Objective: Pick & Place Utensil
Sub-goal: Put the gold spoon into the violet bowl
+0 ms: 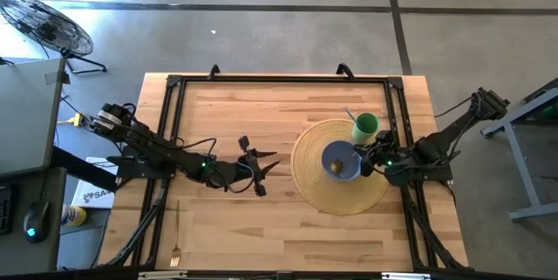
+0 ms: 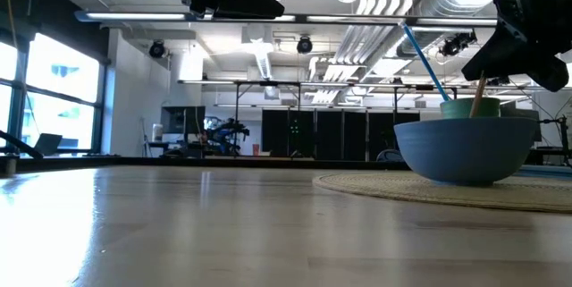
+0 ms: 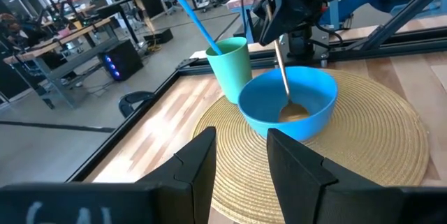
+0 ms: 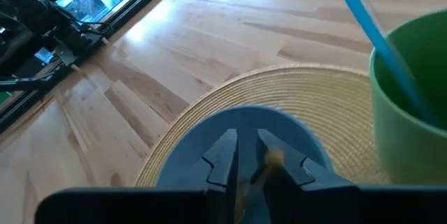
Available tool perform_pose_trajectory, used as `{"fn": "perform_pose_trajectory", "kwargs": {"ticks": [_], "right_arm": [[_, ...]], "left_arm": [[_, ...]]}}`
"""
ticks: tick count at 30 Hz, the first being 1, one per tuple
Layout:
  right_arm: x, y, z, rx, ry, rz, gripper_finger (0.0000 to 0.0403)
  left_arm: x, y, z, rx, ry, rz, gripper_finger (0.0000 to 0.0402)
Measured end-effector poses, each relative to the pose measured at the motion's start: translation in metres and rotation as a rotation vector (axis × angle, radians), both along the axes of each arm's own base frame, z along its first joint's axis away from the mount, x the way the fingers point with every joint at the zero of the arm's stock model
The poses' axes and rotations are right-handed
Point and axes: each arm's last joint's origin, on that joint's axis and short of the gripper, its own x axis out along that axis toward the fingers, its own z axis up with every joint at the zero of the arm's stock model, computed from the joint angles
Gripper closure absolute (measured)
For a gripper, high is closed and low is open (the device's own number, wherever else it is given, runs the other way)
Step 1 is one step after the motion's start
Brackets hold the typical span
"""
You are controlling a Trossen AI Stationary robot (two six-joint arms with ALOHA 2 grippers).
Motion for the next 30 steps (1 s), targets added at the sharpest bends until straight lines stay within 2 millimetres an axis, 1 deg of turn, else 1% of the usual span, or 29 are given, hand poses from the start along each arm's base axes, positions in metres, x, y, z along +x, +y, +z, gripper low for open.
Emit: {"fn": "perform_pose_trajectory", "kwargs": {"ticks": [7,18,30], "right_arm": [[-0.001,0.0,-0.002,0.039,0.012,-0.006,0.0363],[-0.003,-0.007,-0.007,0.092,0.095,-0.031,0.0346],[-0.007,-0.009,-0.011,0.138,0.172,-0.027,0.0352]], "left_arm": [[0.0,0.0,0.0,-0.006,-0.003,0.001,0.0277],[0.0,0.0,0.0,-0.007,-0.003,0.001,0.0277],[0.0,0.0,0.0,-0.008,-0.003,0.001,0.0277]]}}
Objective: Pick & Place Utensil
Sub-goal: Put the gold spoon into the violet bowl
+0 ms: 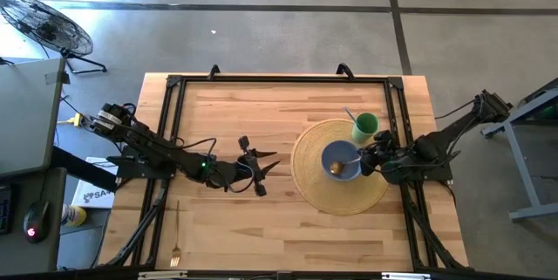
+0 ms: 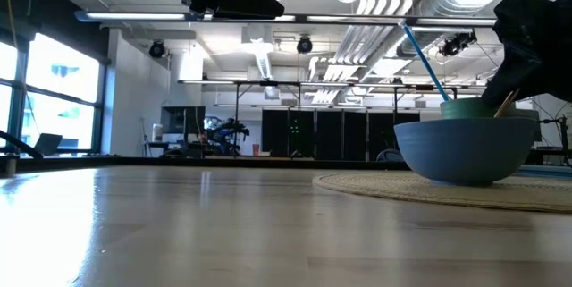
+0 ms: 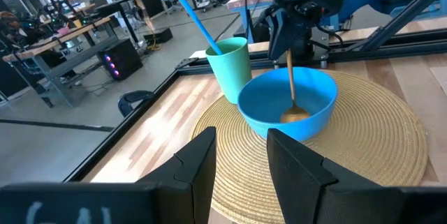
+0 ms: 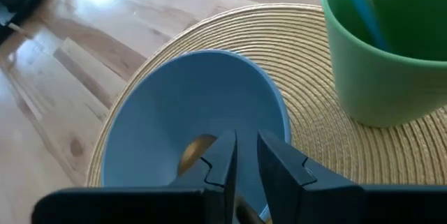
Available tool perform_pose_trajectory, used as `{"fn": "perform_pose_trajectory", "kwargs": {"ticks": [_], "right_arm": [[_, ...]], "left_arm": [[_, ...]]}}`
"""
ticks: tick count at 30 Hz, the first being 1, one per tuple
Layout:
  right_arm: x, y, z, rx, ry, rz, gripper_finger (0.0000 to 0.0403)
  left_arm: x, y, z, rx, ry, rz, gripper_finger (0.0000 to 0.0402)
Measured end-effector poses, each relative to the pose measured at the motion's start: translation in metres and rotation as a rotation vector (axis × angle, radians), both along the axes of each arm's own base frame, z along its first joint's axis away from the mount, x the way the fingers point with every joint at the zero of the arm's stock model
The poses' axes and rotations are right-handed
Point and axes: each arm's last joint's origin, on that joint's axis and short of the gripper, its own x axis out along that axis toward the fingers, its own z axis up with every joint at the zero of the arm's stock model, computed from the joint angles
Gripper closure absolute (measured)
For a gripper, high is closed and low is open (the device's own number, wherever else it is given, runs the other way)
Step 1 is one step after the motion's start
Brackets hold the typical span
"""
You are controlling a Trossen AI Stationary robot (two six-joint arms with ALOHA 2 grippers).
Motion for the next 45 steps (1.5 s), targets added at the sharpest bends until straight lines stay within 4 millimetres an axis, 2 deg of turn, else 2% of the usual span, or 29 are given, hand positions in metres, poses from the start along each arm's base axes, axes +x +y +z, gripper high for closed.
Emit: {"fn": "perform_pose_trajectory", "kwargs": {"ticks": [24,28,35,45], "right_arm": [[-0.004,-0.003,-0.002,-0.052,0.051,0.007,0.0349],[-0.005,-0.003,-0.003,-0.062,0.066,0.01,0.0338],[-0.006,-0.004,-0.019,-0.042,0.062,-0.026,0.0311],[-0.008,-0.005,-0.021,-0.042,0.102,-0.01,0.0274]], "left_arm": [[0.0,0.0,0.0,0.0,0.0,0.0,0.0277],[0.0,0.0,0.0,0.0,0.0,0.0,0.0277],[0.0,0.0,0.0,0.0,0.001,0.0,0.0277],[0.0,0.0,0.0,0.001,0.001,0.0,0.0277]]}}
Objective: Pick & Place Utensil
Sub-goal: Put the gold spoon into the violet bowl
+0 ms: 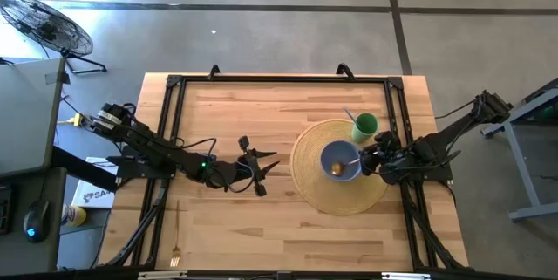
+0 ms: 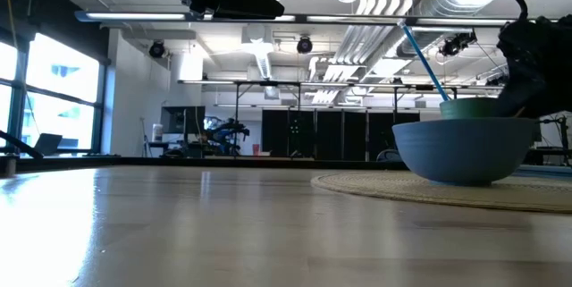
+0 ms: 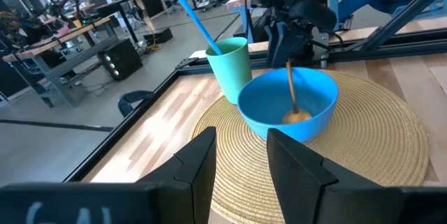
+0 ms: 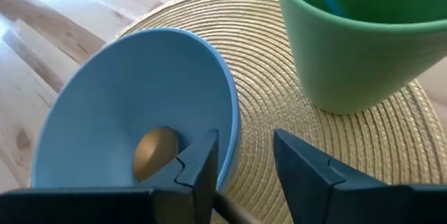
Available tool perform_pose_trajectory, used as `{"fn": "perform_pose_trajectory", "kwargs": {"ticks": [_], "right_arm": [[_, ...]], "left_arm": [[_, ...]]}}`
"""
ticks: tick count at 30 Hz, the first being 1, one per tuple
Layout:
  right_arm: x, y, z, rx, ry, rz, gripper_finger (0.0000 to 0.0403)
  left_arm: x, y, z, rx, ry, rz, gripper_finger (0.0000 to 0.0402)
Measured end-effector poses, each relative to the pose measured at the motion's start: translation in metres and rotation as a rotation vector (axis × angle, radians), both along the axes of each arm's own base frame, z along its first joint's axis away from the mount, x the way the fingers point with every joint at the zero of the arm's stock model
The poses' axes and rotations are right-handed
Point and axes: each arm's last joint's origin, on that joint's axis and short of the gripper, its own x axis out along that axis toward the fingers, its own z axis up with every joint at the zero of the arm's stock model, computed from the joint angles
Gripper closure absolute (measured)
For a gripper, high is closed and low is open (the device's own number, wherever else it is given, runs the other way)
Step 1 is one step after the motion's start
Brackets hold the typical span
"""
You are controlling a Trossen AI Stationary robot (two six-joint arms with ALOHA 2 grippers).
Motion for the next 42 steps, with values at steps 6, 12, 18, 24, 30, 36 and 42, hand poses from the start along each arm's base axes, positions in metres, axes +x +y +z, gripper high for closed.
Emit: {"fn": "perform_pose_trajectory", "kwargs": {"ticks": [6,12,18,24,30,36,42], "right_arm": [[-0.001,0.0,-0.001,0.005,0.024,0.01,0.0249],[-0.002,0.0,-0.002,0.018,0.038,0.017,0.0214],[-0.002,0.0,-0.001,0.03,0.032,0.009,0.019],[0.001,0.002,0.014,0.051,0.014,0.004,0.0185],[0.0,0.003,0.02,0.126,0.03,-0.008,0.0185],[0.0,0.003,0.02,0.131,0.033,-0.008,0.0185],[0.0,0.003,0.026,0.138,0.032,-0.006,0.0185]], "left_arm": [[0.0,0.0,0.0,0.0,0.0,0.0,0.0277],[0.0,0.0,0.0,0.0,0.0,0.0,0.0277],[0.0,0.0,0.0,0.0,0.0,0.0,0.0277],[0.0,0.0,0.0,0.0,0.001,0.0,0.0277],[0.0,0.0,0.0,0.0,0.001,0.0,0.0277],[0.0,0.0,0.0,0.0,0.001,0.0,0.0277],[0.0,0.0,0.0,0.0,0.001,0.0,0.0277]]}}
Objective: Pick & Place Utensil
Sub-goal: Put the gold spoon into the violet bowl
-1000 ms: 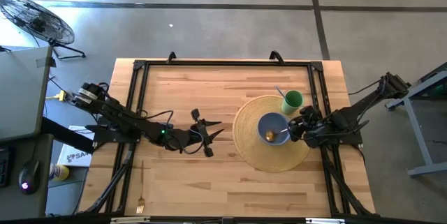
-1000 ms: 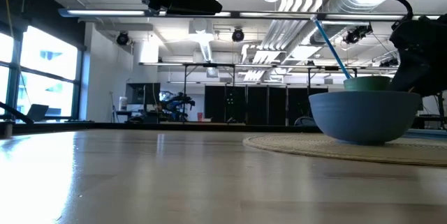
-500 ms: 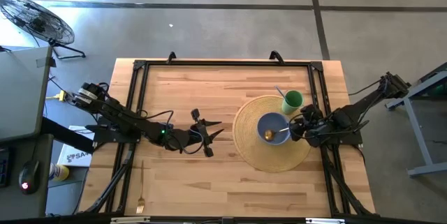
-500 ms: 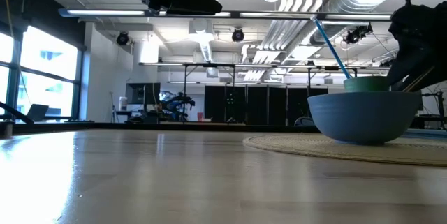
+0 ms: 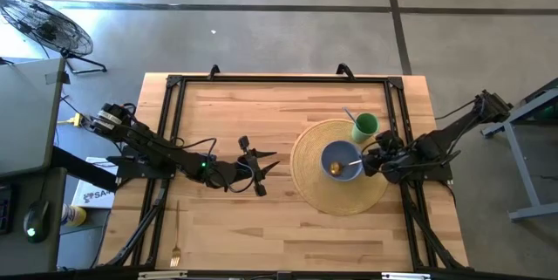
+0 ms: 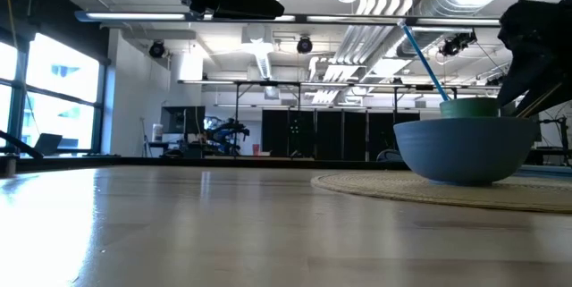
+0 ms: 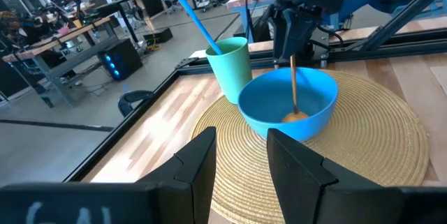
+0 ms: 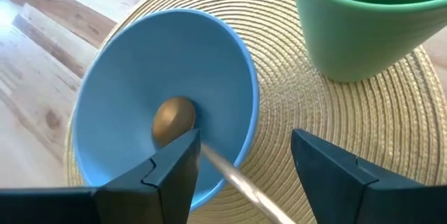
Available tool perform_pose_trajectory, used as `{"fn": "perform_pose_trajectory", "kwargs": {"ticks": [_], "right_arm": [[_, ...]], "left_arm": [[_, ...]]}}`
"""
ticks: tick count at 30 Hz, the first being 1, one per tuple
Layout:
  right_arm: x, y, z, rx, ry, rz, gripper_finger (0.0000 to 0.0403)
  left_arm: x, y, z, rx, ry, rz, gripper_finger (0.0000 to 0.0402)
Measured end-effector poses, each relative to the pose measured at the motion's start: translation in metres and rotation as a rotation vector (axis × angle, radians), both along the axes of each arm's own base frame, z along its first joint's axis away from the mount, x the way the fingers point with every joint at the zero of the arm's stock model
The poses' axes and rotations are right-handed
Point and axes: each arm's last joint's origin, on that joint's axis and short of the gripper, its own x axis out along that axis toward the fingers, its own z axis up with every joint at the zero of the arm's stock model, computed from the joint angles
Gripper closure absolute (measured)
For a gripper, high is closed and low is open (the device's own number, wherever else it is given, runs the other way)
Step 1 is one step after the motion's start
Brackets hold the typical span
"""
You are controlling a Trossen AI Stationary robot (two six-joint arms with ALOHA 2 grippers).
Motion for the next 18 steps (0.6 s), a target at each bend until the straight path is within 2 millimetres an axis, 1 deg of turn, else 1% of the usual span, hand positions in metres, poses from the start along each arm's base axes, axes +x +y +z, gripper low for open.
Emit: {"fn": "perform_pose_trajectory", "kwargs": {"ticks": [9,14,18], "right_arm": [[0.002,-0.004,0.0,0.003,0.03,-0.001,0.0185],[0.004,-0.009,0.0,-0.037,0.066,0.031,0.0185],[0.005,-0.011,-0.001,-0.044,0.119,0.099,0.0185]], "left_arm": [[0.0,0.0,0.0,0.0,0.0,0.0,0.0277],[0.0,0.0,0.0,0.0,0.0,0.0,0.0277],[0.0,0.0,0.0,0.0,0.0,0.0,0.0277]]}}
